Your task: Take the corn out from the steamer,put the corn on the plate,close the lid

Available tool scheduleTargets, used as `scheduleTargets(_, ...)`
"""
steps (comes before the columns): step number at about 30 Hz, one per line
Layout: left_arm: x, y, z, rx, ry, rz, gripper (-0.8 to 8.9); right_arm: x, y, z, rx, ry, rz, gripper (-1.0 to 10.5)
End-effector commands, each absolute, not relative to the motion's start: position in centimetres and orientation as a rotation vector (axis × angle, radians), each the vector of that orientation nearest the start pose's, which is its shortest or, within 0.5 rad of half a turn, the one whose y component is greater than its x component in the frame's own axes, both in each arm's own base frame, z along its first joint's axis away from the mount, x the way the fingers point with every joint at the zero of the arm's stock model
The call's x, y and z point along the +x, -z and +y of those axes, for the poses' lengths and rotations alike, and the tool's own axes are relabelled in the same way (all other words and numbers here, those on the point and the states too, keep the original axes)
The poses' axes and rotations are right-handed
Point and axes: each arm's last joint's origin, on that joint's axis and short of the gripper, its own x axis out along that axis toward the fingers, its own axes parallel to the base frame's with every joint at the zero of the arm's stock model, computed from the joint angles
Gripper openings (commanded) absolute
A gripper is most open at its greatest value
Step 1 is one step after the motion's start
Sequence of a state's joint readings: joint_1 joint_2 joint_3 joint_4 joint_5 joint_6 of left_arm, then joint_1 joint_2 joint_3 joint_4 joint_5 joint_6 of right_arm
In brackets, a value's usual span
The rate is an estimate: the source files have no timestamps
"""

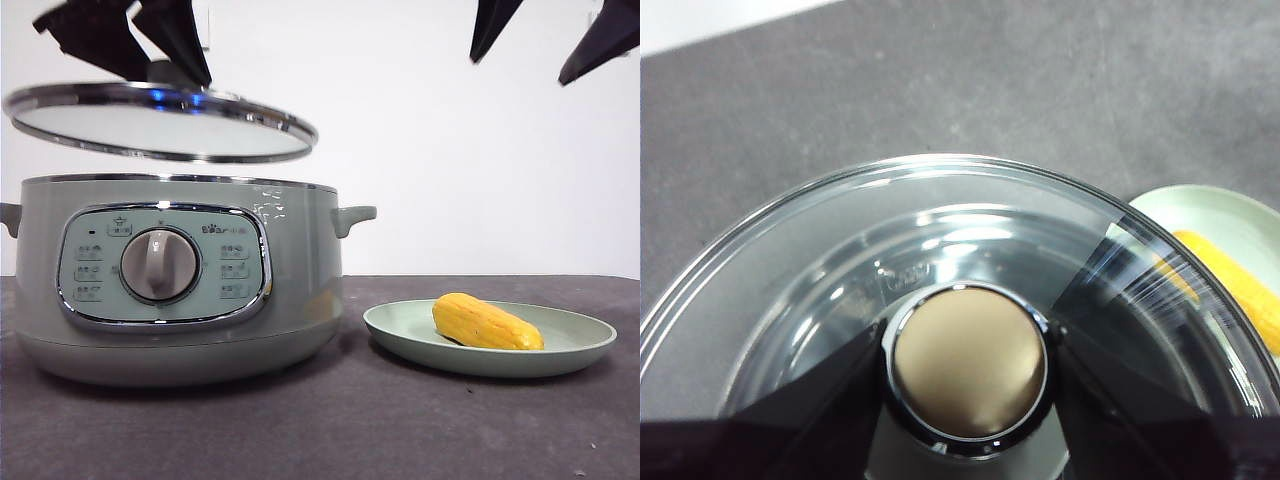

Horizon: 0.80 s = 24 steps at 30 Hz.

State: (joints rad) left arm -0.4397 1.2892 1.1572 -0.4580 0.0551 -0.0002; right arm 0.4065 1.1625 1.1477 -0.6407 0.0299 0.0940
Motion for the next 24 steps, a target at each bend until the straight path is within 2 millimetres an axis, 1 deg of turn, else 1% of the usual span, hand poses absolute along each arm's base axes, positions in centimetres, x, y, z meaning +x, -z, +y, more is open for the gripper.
scheduleTargets(1, 25.5, -33.4, -12.4, 0.114, 0.49, 0.543, -0.09, 21.5, -34.5, 9.1, -0.043, -0.323, 0.65, 4.7)
scheduleTargets(5, 25.7, -32.8, -12.9, 0.124, 0.501, 0.564, -0.09, 21.1, -34.9, 8.6, -0.039, -0.315, 0.634, 4.7)
scheduleTargets(10, 25.4, -32.1, -13.5, 0.134, 0.521, 0.568, -0.09, 21.0, -34.8, 8.5, -0.045, -0.31, 0.652, 4.7)
scheduleTargets(18, 25.3, -30.0, -13.4, 0.147, 0.496, 0.594, -0.09, 21.1, -34.8, 8.3, -0.042, -0.303, 0.653, 4.7)
scheduleTargets(24, 25.3, -29.8, -13.4, 0.143, 0.496, 0.609, -0.09, 21.1, -34.8, 8.3, -0.042, -0.303, 0.653, 4.7)
